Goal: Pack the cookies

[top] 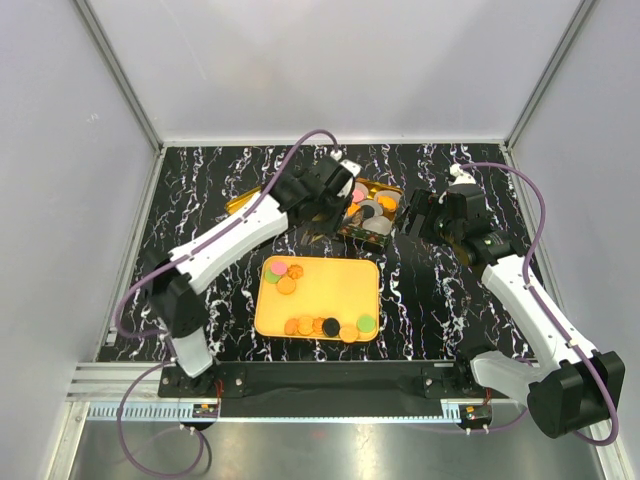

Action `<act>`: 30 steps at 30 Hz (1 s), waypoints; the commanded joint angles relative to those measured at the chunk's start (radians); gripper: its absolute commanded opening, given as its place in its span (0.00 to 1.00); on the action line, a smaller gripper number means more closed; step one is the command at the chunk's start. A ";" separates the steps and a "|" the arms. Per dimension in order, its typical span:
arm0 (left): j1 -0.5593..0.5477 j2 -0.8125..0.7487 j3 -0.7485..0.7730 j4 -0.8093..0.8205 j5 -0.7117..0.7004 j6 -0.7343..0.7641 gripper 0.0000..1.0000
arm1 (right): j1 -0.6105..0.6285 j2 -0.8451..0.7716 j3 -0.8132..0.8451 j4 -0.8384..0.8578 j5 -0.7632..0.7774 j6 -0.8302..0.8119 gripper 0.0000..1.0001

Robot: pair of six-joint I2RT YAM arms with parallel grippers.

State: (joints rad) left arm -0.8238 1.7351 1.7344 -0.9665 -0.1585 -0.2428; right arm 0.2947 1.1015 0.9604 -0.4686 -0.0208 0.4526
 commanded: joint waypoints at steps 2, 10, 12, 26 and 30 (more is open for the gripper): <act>0.026 0.061 0.105 0.063 -0.018 0.028 0.40 | 0.006 -0.020 0.011 0.021 -0.011 -0.005 1.00; 0.058 0.164 0.160 0.072 -0.019 0.039 0.40 | 0.004 -0.023 0.004 0.022 -0.015 -0.006 1.00; 0.063 0.168 0.156 0.074 -0.019 0.037 0.40 | 0.004 -0.025 0.003 0.025 -0.014 -0.008 1.00; 0.080 0.164 0.074 0.104 -0.027 0.045 0.42 | 0.006 -0.031 -0.002 0.025 -0.018 -0.005 1.00; 0.083 0.164 0.059 0.112 -0.032 0.045 0.42 | 0.006 -0.031 -0.005 0.024 -0.016 -0.005 1.00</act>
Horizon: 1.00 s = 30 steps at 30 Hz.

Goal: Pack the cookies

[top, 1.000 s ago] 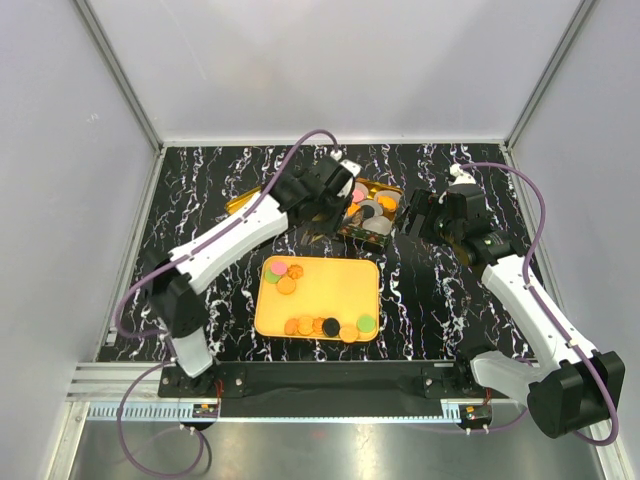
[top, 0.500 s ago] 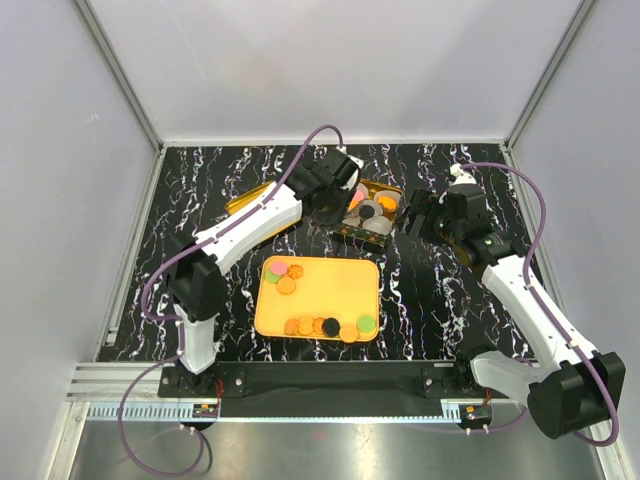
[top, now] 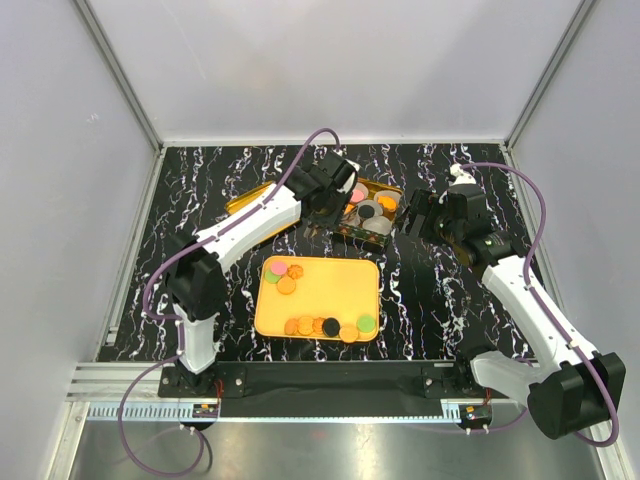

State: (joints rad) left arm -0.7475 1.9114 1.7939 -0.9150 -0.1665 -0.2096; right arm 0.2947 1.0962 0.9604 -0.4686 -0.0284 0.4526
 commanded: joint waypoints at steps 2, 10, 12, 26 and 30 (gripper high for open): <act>0.008 -0.011 -0.005 0.065 -0.022 0.012 0.43 | 0.006 -0.025 -0.003 0.022 -0.008 -0.005 1.00; 0.008 -0.017 0.004 0.061 -0.022 0.016 0.48 | 0.004 -0.029 0.001 0.019 -0.005 -0.005 1.00; 0.008 -0.020 0.009 0.057 -0.024 0.018 0.48 | 0.004 -0.029 0.001 0.018 -0.005 -0.006 1.00; 0.002 -0.161 0.036 0.011 0.038 0.016 0.48 | 0.004 -0.016 0.014 0.019 -0.004 -0.006 1.00; -0.010 -0.239 -0.008 -0.007 0.050 0.015 0.48 | 0.006 -0.015 0.012 0.019 -0.004 -0.006 1.00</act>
State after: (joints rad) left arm -0.7486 1.7920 1.7836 -0.9318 -0.1440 -0.2058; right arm 0.2947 1.0927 0.9600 -0.4686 -0.0280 0.4522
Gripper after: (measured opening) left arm 0.481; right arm 0.994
